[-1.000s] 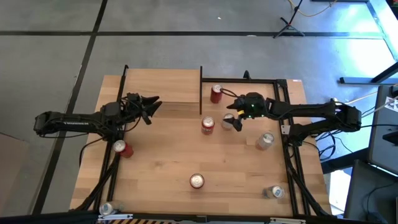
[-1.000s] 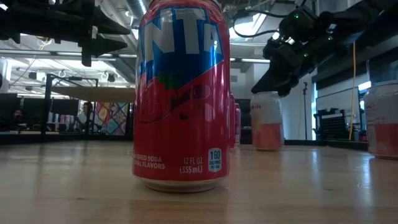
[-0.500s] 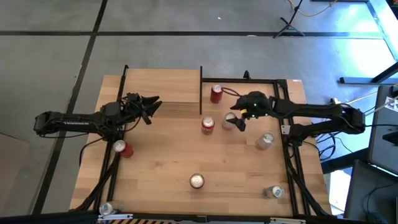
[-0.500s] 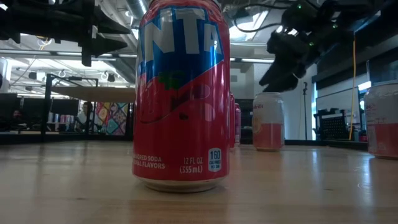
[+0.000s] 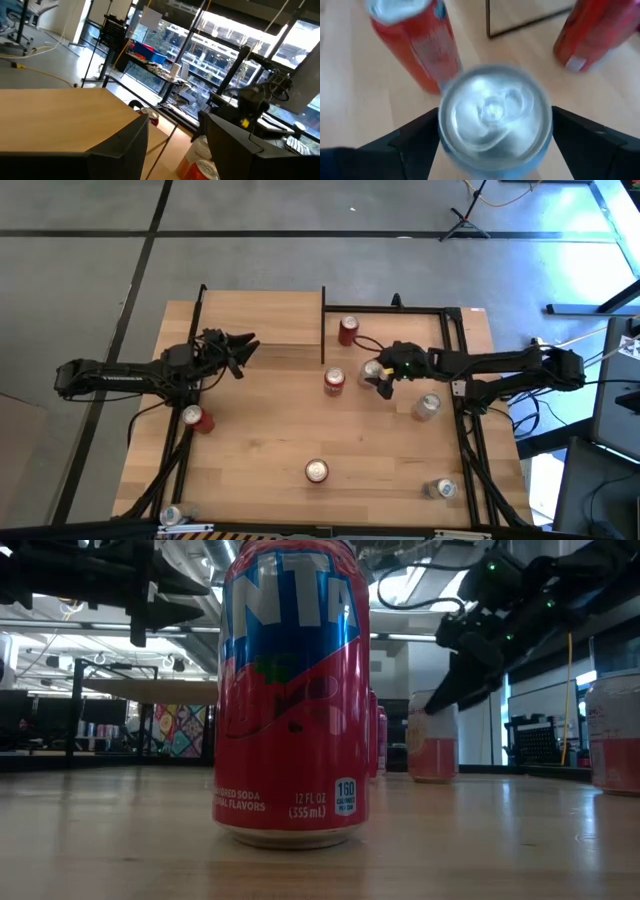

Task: Place canned beverage on shelf
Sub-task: Put the top white soda can on the shelf

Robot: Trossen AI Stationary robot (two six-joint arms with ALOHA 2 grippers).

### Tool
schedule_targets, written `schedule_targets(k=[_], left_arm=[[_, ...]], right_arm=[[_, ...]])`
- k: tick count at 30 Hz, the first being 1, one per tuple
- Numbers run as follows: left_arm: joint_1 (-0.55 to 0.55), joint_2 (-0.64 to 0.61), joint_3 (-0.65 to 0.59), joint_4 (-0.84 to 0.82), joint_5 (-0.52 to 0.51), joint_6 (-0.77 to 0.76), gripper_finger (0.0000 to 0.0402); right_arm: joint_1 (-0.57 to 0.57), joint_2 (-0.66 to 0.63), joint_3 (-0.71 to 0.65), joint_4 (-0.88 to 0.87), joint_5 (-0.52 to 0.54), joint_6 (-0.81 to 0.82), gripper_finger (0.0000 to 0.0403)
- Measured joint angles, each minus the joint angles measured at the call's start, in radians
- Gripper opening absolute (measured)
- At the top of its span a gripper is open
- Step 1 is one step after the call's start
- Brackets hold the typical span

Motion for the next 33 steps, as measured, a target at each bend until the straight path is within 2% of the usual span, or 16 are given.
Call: schedule_targets(k=[5,8,11,14,16,20,24,29,33], left_arm=[[0.000,0.000,0.000,0.004,0.003,0.001,0.0188],[0.000,0.000,0.000,0.012,0.003,0.001,0.0188],[0.000,0.000,0.000,0.015,0.003,0.001,0.0188],[0.000,0.000,0.000,0.019,0.003,-0.001,0.0188],[0.000,0.000,0.006,0.012,0.004,-0.013,0.0188],[0.000,0.000,0.049,-0.047,0.007,-0.016,0.0188],[0.000,0.000,0.115,-0.193,0.041,-0.016,0.0188],[0.000,0.007,0.228,-0.392,0.091,-0.018,0.0188],[0.000,0.007,0.301,-0.471,0.108,-0.016,0.0188]], right_arm=[[0.000,0.041,-0.007,0.051,0.007,-0.012,0.0351],[-0.001,0.056,-0.006,0.111,-0.024,-0.010,0.0343],[-0.001,0.060,0.007,0.111,-0.045,-0.006,0.0311],[-0.001,0.054,0.044,0.041,-0.051,-0.028,0.0269],[-0.001,0.047,0.083,-0.017,-0.063,-0.066,0.0269],[-0.003,0.041,0.208,-0.154,-0.102,-0.138,0.0269],[-0.003,0.041,0.378,-0.289,-0.159,-0.191,0.0269],[-0.031,0.057,0.608,-0.383,-0.150,-0.250,0.0269],[-0.099,0.133,0.826,-0.430,-0.137,-0.232,0.0269]])
